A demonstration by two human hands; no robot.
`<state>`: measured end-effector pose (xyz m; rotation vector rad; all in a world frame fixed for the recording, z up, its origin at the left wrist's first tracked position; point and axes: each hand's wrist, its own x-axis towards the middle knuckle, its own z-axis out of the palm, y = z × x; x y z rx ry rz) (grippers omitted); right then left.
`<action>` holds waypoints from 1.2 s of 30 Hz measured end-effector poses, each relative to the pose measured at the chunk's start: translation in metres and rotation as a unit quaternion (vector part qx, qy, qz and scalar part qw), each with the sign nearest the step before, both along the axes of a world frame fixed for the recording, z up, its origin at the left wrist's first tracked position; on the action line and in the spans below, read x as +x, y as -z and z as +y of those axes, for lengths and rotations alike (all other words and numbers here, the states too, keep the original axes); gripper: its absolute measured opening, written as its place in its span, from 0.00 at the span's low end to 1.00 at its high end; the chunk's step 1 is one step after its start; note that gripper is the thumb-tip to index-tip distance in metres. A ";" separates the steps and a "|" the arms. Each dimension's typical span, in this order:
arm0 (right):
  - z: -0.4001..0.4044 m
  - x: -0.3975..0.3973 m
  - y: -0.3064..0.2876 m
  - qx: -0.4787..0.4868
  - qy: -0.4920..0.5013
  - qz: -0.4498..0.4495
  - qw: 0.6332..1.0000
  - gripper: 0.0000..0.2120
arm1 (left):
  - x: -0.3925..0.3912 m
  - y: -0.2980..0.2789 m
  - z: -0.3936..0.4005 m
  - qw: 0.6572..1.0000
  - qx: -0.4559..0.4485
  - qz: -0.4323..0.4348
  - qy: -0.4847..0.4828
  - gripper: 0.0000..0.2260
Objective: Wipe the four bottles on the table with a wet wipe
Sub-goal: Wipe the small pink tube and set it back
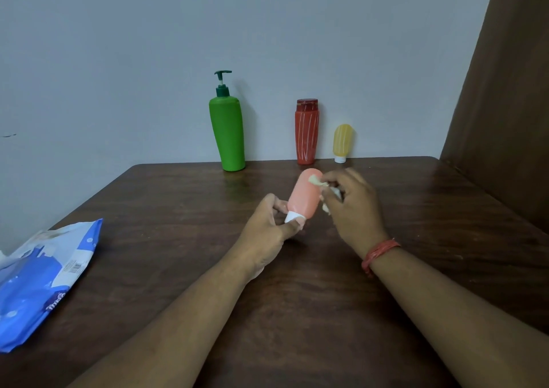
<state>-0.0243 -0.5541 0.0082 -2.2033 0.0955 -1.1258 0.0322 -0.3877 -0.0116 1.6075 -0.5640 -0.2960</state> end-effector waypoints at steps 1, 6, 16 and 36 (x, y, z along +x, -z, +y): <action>0.006 0.000 0.002 -0.020 -0.030 0.018 0.999 0.06 | 0.001 0.000 0.001 0.999 -0.026 0.016 -0.013 0.12; 0.015 0.004 0.003 -0.041 -0.061 0.005 0.997 0.05 | 0.001 -0.002 0.003 0.998 -0.050 0.030 -0.010 0.13; 0.014 0.005 0.005 0.009 -0.066 0.020 0.998 0.05 | 0.002 -0.002 0.003 0.994 -0.096 0.057 -0.013 0.12; 0.007 0.007 0.002 0.397 -0.138 0.017 0.907 0.03 | -0.002 -0.001 0.000 0.995 -0.074 0.059 0.041 0.08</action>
